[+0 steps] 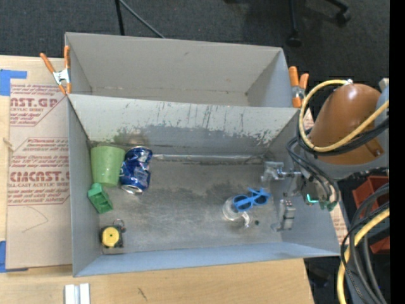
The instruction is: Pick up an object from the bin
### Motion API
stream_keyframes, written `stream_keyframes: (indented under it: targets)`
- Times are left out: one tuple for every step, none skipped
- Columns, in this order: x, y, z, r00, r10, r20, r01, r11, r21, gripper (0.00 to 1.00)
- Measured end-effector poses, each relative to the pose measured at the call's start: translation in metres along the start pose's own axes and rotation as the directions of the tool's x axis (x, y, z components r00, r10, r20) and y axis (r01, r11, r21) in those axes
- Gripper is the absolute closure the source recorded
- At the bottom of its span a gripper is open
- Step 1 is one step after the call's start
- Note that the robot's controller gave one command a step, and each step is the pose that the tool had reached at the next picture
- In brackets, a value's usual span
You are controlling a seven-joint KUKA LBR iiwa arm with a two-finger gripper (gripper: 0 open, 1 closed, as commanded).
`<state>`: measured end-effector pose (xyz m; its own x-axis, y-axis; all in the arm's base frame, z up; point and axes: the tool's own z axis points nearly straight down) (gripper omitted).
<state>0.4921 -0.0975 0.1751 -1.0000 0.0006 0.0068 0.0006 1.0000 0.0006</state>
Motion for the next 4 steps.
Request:
stream_keyframes:
  targets:
    - [-0.054,0.006,0.108,0.983,-0.182,0.003,0.182,0.983,0.0,0.0]
    - [-0.057,0.018,0.073,0.99,-0.139,0.011,0.139,0.99,0.001,0.0]
    - [-0.05,0.004,0.066,1.0,-0.007,0.009,0.007,1.0,0.0,0.0]
    - [-0.069,0.006,0.106,0.986,-0.166,0.005,0.166,0.986,0.001,0.0]
